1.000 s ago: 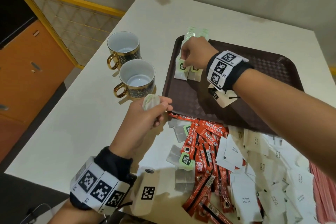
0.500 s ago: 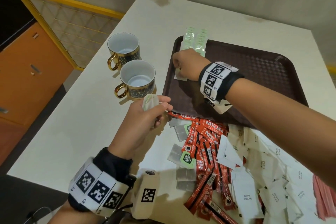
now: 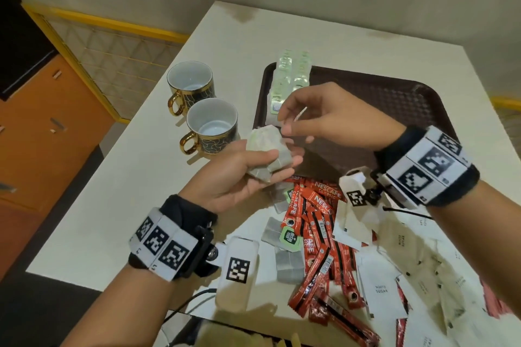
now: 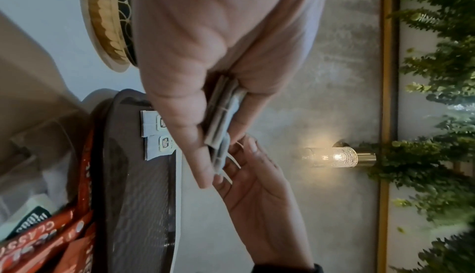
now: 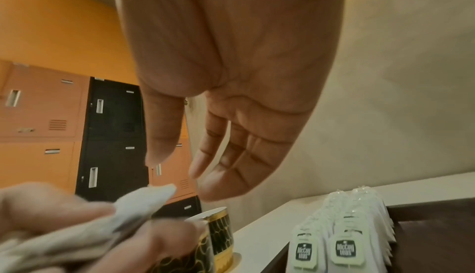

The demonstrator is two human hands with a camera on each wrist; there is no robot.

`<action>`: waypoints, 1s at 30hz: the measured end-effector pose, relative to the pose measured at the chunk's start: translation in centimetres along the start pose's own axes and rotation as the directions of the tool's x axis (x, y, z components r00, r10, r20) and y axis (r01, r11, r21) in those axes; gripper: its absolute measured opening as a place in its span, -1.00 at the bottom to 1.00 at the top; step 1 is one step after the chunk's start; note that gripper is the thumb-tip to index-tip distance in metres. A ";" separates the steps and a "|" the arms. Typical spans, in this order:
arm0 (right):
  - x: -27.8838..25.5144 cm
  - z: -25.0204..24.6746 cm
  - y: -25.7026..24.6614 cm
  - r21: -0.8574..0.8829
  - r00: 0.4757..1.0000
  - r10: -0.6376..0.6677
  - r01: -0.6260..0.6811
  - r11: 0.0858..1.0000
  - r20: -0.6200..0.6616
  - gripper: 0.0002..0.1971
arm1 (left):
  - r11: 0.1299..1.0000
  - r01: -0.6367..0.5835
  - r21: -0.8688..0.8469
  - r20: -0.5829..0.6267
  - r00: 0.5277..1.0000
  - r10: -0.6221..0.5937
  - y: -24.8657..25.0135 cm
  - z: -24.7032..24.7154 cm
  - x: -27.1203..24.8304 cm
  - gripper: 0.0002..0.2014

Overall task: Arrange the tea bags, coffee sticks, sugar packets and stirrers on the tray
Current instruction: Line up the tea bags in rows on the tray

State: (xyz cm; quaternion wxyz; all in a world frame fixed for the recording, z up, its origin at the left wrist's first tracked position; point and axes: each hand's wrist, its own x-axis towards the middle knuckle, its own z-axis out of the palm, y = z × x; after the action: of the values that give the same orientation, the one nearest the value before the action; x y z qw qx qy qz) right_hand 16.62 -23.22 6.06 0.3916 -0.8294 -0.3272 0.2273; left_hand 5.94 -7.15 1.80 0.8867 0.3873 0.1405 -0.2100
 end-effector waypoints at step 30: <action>-5.9 3.0 1.7 0.626 0.970 0.042 0.122 0.770 -0.241 -0.85 | 0.996 -0.082 0.028 -0.111 0.990 0.085 -2.5 1.8 0.9 -0.83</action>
State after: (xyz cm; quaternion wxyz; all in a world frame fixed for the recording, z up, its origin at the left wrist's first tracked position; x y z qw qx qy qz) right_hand 11.30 -26.78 3.68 0.6905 -0.6618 -0.1985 0.2140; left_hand 5.68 -10.30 1.02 0.8809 0.4142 0.1711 -0.1523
